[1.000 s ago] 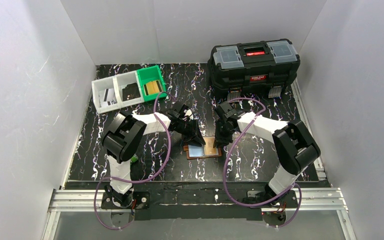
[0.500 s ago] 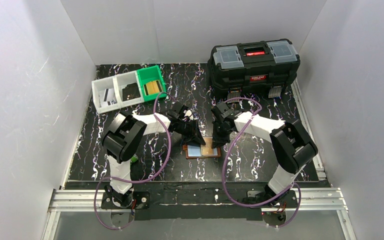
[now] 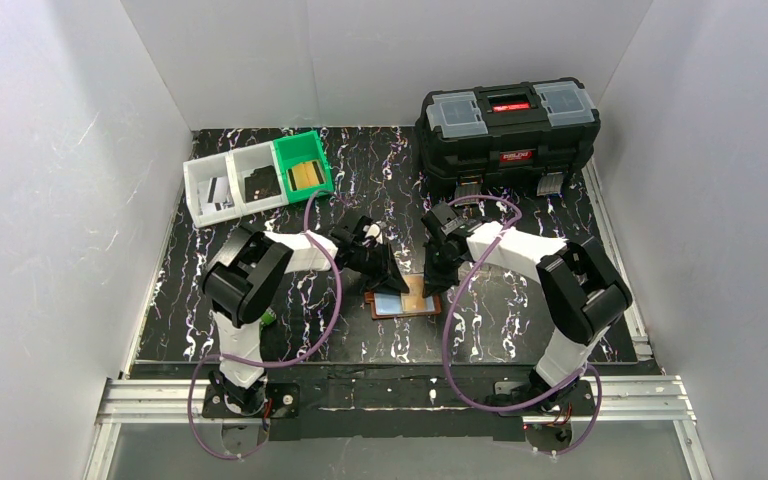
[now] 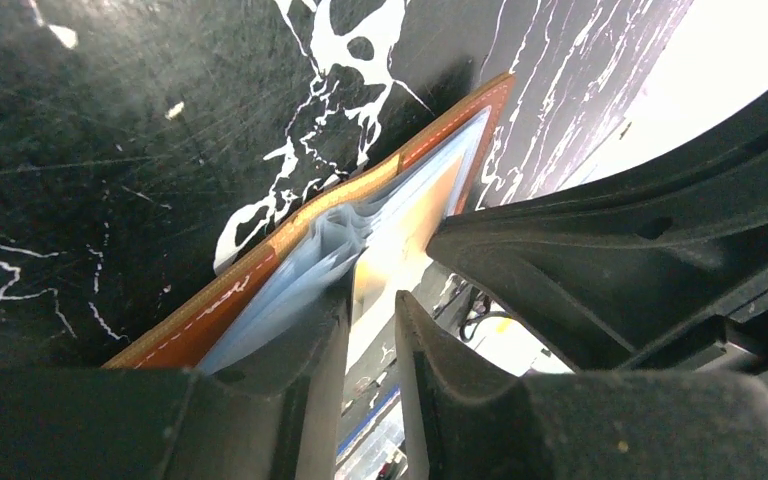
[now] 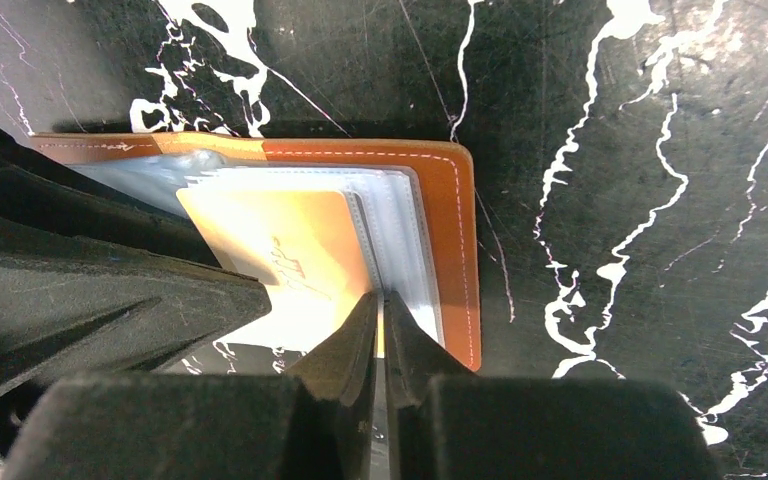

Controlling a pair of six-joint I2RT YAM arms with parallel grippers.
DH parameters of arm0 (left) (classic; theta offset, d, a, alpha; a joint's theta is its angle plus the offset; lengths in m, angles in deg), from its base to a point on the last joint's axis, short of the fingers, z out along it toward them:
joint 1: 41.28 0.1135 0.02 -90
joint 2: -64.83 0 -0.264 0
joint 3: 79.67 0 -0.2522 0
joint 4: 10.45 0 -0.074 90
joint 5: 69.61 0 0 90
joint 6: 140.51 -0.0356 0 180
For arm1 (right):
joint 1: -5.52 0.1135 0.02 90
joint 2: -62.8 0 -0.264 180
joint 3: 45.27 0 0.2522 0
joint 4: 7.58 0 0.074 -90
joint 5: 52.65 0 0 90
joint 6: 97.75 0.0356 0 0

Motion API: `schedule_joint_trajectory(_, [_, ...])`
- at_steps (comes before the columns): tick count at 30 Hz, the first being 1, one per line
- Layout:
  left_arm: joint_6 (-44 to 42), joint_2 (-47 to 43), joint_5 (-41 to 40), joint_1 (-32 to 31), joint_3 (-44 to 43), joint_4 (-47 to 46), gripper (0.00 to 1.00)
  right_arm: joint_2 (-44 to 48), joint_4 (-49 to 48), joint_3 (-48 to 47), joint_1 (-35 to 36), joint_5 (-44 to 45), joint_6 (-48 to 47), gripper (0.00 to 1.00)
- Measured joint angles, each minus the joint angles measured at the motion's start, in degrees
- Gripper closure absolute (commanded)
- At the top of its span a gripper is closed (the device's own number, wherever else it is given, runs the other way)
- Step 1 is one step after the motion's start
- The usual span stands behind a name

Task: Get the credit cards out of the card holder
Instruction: Remove the credit card from the card holder.

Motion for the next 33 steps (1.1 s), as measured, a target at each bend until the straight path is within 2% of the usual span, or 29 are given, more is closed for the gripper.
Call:
schedule_joint_trajectory(8, [2.38,-1.69,1.00,0.90,4.73,-6.05,0.87,-0.48,-0.28,-0.05,-0.38,-1.61,0.32,0.89])
schedule_joint_trajectory(16, [8.41,-2.26,4.03,2.99,11.59,-18.05,1.00,-0.99,-0.86,-0.05,-0.79,-3.43,0.72,0.87])
schedule_joint_trajectory(24, [11.68,-2.26,6.40,4.83,14.34,-24.86,1.00,-1.52,-1.61,-0.20,-1.27,-4.99,1.32,0.86])
schedule_joint_trajectory(28, [11.73,-2.26,7.27,6.13,15.05,-25.13,1.00,-2.05,-2.49,-0.43,-1.27,-5.99,1.79,0.87])
schedule_joint_trajectory(33, [10.71,-2.68,7.68,7.52,15.29,-24.43,0.95,-2.45,-3.04,-0.42,-1.31,-6.21,1.80,0.87])
